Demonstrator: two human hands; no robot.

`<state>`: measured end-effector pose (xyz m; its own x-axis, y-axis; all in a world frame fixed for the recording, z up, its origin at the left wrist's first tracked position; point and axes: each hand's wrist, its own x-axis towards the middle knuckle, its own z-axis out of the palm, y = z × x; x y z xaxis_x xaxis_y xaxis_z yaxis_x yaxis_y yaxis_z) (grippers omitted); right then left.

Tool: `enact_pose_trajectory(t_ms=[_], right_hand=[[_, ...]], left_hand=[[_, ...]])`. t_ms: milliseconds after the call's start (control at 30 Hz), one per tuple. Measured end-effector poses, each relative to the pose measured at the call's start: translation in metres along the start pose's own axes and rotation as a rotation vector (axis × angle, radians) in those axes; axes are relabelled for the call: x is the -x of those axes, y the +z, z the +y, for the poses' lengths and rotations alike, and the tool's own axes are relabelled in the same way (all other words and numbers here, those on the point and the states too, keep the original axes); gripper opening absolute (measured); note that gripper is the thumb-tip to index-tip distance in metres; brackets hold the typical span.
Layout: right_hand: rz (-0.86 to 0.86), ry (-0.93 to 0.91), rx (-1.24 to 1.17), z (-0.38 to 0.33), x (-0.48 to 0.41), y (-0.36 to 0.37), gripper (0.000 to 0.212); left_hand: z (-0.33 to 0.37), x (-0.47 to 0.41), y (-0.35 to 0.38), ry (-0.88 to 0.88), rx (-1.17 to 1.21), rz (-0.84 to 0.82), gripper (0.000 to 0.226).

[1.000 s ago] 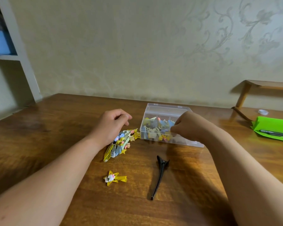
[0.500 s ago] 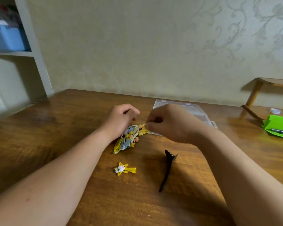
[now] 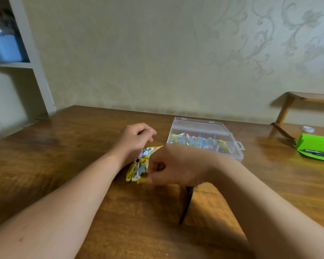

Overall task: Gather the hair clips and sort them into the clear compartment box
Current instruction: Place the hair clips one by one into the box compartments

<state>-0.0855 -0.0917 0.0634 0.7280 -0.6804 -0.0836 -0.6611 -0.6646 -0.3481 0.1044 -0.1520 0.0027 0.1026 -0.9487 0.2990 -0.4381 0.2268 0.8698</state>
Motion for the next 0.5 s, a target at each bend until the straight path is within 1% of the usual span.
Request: enact_pose_trajectory(t_ms=[100,200,367,500], right_hand=[[0.155,0.059,-0.014,0.016,0.006,-0.016,0.017],[0.224,0.142,0.021,0.036,0.014,-0.027,0.014],[0.322,0.289,-0.024,0.065,0.027,-0.043,0.018],[0.458,0.466,0.007,0.091,0.035,-0.049,0.017]], left_hand=[[0.002,0.002,-0.001,0.003,-0.018,-0.024,0.023],[0.003,0.003,-0.002,0.030,-0.069,-0.034,0.025],[0.001,0.003,-0.001,0.037,-0.062,-0.036,0.027],[0.001,0.003,-0.001,0.041,-0.058,-0.038,0.027]])
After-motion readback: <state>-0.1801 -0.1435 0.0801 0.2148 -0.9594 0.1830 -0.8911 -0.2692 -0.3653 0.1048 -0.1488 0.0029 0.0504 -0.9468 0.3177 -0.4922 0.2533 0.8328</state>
